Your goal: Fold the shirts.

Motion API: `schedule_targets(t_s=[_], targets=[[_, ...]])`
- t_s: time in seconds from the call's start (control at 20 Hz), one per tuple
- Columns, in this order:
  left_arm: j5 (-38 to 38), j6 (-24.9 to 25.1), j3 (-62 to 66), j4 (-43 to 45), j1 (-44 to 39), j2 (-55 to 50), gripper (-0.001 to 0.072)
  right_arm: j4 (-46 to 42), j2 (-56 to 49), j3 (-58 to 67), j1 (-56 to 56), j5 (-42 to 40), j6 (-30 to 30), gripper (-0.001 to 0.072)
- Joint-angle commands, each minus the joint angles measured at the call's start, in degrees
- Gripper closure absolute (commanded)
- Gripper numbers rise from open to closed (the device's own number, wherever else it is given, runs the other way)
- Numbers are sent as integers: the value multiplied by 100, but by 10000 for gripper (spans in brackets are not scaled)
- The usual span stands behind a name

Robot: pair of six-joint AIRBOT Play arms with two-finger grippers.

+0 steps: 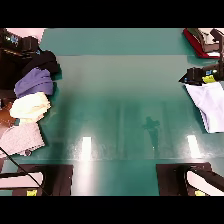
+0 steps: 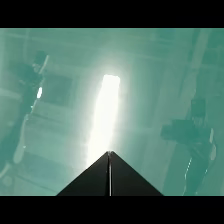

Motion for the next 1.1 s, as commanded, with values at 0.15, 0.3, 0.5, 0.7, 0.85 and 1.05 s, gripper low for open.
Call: schedule_targets(t_s=[0.15,0.3,0.5,0.7,0.85,1.05], targets=[[0,4,7,2,0,4,674,4,-2,26,39,-39,4,699],[0,4,7,2,0,4,674,4,-2,26,39,-48,4,698],[0,4,7,2,0,4,674,4,-2,26,39,-50,4,698],[107,2,7,-24,0,2,674,11,-2,28,39,-37,7,698],[776,111,7,151,0,-26,595,11,0,28,39,-26,4,698],[1878,-92,7,1762,0,-487,190,20,0,28,42,0,7,699]])
